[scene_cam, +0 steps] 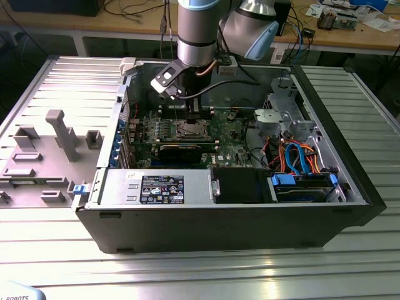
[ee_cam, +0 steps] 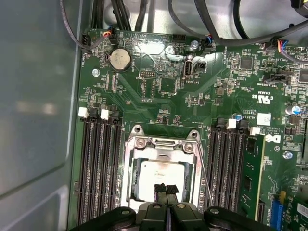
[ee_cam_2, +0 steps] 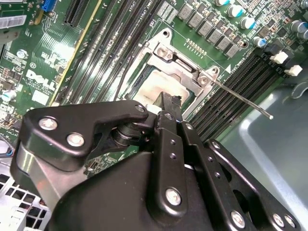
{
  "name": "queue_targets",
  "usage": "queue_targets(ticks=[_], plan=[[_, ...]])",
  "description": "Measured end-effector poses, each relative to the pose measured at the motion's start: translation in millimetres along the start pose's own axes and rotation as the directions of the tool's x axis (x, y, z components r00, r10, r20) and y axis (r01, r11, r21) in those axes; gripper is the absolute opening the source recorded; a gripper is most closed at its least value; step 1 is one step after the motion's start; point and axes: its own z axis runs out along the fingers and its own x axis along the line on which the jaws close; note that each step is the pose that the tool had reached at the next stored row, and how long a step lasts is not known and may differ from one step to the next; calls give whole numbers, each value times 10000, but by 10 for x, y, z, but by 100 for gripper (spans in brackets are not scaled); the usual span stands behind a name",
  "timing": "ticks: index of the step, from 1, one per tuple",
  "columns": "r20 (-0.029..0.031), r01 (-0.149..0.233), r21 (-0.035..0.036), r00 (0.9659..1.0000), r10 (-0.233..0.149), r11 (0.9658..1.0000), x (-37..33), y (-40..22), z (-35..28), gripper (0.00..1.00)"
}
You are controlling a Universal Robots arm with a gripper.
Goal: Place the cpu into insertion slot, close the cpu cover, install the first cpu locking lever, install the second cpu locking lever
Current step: 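Install the first cpu locking lever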
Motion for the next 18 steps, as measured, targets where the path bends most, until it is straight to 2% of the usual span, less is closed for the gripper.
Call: queue_targets(ticks=[8, 18], plan=[[-1, 0, 0, 10000, 0, 10000, 1, 0, -67, 11], [0, 0, -1, 10000, 0, 10000, 1, 0, -73, 11]])
